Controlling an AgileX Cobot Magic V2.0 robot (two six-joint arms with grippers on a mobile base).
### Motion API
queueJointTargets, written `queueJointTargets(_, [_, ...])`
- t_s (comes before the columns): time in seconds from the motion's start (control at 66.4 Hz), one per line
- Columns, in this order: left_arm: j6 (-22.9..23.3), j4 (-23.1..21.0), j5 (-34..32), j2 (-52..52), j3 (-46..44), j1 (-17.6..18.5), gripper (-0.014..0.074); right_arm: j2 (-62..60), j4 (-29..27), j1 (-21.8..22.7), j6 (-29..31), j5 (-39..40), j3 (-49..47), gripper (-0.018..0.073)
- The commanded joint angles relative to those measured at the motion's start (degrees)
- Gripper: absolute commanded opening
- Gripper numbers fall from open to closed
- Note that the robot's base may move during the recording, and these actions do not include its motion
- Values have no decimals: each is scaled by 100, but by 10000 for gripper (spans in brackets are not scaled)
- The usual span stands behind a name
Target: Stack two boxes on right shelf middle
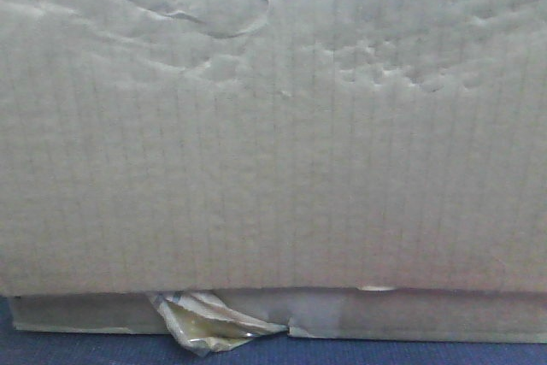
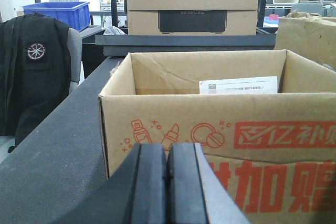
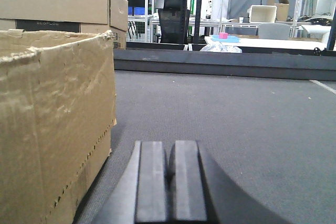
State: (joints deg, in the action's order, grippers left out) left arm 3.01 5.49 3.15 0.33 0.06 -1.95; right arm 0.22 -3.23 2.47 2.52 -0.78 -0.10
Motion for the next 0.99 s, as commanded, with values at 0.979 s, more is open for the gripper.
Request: queueJointTargets(0.979, [5, -1044, 4391, 4206, -5438, -6, -111, -22, 42, 18, -9, 125, 10, -162])
